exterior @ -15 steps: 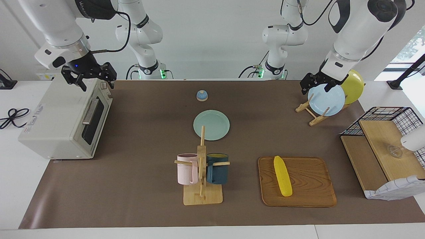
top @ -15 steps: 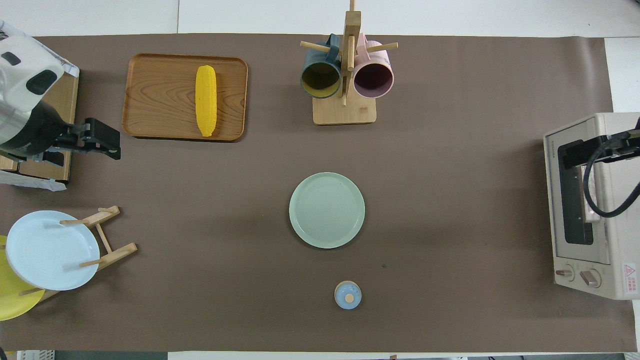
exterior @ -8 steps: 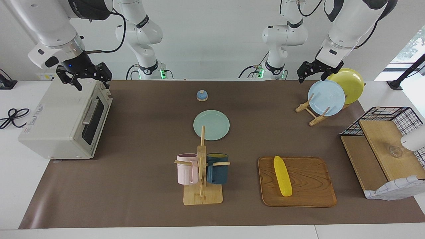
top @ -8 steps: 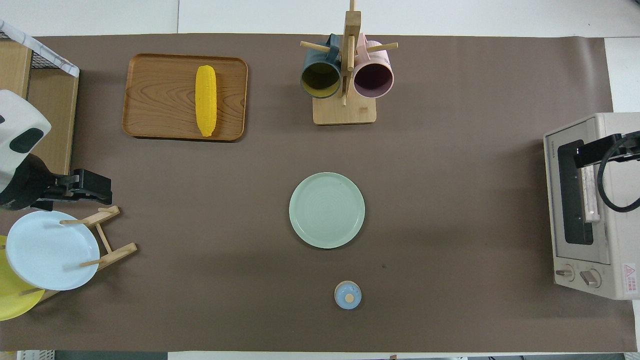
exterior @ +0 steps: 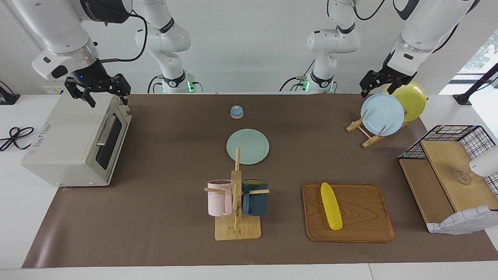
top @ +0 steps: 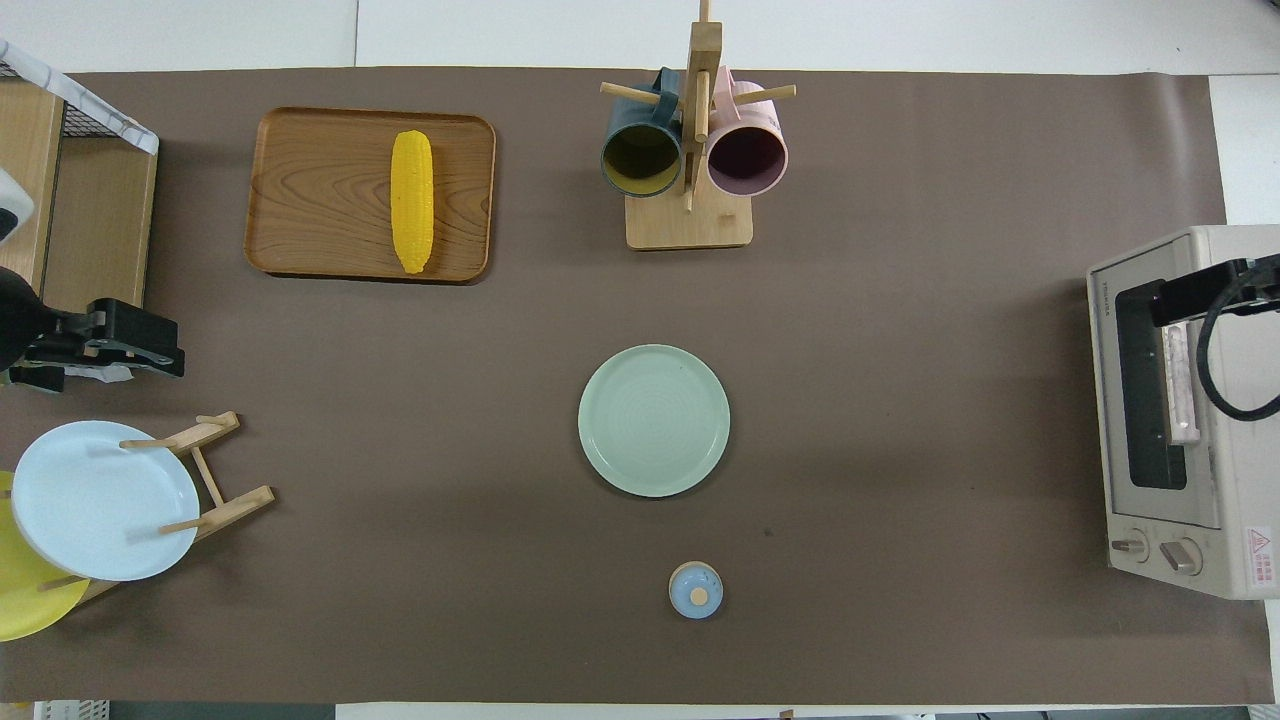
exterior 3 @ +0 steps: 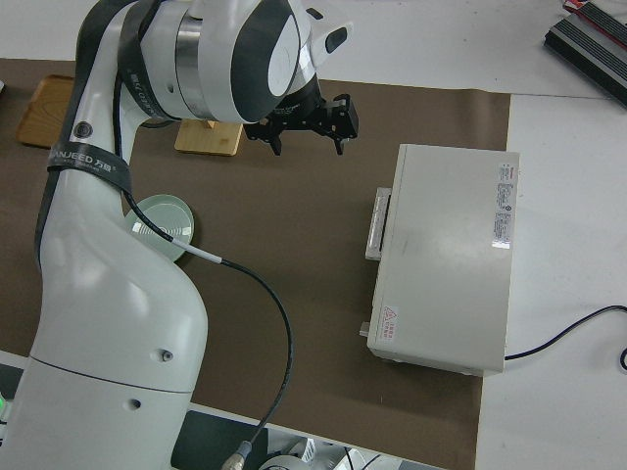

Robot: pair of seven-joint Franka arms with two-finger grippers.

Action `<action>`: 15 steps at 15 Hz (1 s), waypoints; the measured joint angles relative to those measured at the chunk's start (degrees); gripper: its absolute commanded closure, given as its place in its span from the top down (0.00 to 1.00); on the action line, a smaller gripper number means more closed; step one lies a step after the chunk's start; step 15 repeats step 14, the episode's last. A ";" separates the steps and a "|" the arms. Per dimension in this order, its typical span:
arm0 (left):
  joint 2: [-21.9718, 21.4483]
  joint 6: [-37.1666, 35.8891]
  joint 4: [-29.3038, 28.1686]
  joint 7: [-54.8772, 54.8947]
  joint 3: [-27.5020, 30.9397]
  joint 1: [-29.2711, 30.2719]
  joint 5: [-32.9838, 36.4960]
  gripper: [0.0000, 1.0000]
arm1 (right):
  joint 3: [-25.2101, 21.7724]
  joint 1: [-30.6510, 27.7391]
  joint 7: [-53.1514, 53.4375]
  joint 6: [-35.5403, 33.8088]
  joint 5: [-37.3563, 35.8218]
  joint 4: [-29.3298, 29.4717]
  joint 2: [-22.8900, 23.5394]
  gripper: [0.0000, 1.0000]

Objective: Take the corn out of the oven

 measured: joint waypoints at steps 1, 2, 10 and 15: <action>0.30 -0.13 -0.03 0.33 -0.20 0.21 -0.01 1.00 | 0.00 0.00 0.00 0.00 0.00 0.00 0.00 1.00; 0.56 -0.35 0.02 0.56 -0.35 0.40 -0.02 1.00 | 0.00 0.00 0.00 0.00 0.00 0.00 0.01 1.00; 2.01 -2.71 3.80 0.96 -0.79 0.47 -1.31 1.00 | 0.00 0.00 0.00 0.00 0.00 0.02 0.01 1.00; 2.18 -2.49 3.84 0.96 -0.79 0.49 -1.90 1.00 | 0.00 0.00 0.00 0.00 0.00 0.02 0.01 1.00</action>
